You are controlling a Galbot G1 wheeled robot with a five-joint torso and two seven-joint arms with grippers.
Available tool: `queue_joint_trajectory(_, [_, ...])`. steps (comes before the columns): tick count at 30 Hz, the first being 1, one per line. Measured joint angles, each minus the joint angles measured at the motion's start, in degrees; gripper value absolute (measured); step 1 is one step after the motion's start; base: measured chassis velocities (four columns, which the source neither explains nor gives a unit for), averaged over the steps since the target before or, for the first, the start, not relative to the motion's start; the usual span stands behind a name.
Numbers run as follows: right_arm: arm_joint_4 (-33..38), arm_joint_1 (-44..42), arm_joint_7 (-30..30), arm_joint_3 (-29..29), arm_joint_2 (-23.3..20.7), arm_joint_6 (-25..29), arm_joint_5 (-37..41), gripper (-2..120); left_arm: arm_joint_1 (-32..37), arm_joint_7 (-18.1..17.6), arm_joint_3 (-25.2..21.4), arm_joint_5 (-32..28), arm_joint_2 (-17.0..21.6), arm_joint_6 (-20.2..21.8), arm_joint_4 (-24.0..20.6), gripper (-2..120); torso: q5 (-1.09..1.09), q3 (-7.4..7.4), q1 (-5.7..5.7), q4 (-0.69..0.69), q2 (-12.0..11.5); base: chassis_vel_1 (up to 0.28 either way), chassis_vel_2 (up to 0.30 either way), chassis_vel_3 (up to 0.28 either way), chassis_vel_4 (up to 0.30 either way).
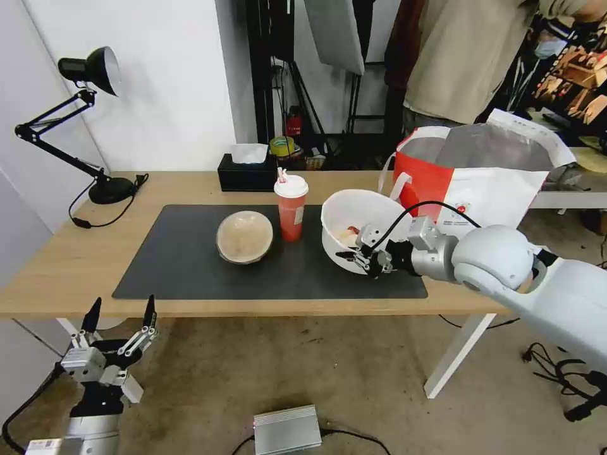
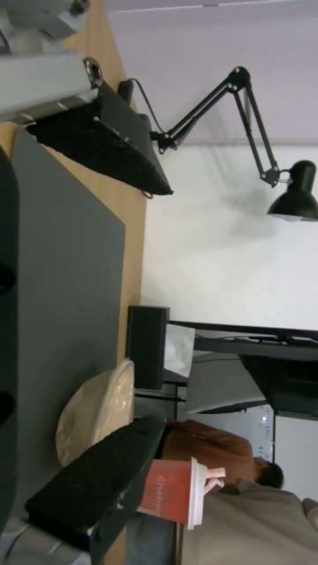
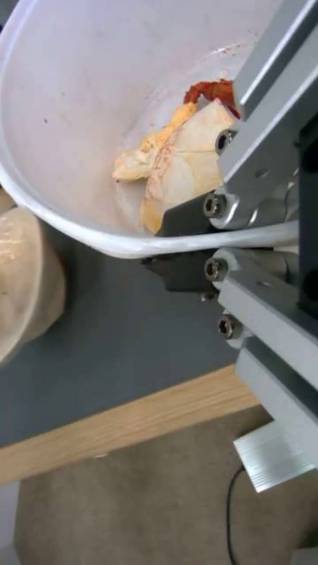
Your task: Pick up the trash from the table and place it into the takeout bag.
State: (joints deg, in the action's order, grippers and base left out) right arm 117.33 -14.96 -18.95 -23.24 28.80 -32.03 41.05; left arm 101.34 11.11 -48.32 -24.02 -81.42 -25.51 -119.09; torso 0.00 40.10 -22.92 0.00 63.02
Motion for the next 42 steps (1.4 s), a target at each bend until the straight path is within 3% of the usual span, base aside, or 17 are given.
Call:
queue_joint_trajectory(19, [8.18, 4.78, 0.79, 1.49, -0.08, 1.64, 3.65, 0, -0.8, -0.02, 0.44, 0.81, -0.1, -0.47, 1.86, 100, 0.0, 0.0, 0.0, 0.0, 0.0, 0.0, 0.0, 0.0, 0.0])
queue_joint_trajectory(29, [6.65, 4.87, 0.77, 7.21, 0.48, 3.22, 1.35, 0, -1.12, -0.04, 1.14, 1.9, -0.55, 0.16, 1.26, 100, 0.0, 0.0, 0.0, 0.0, 0.0, 0.0, 0.0, 0.0, 0.0])
queue_joint_trajectory(42, [3.94, 1.92, -1.15, 16.87, -2.02, 5.0, -3.03, 0, -0.86, -0.06, 1.48, 3.27, -1.09, 0.65, 0.76, 100, 0.0, 0.0, 0.0, 0.0, 0.0, 0.0, 0.0, 0.0, 0.0])
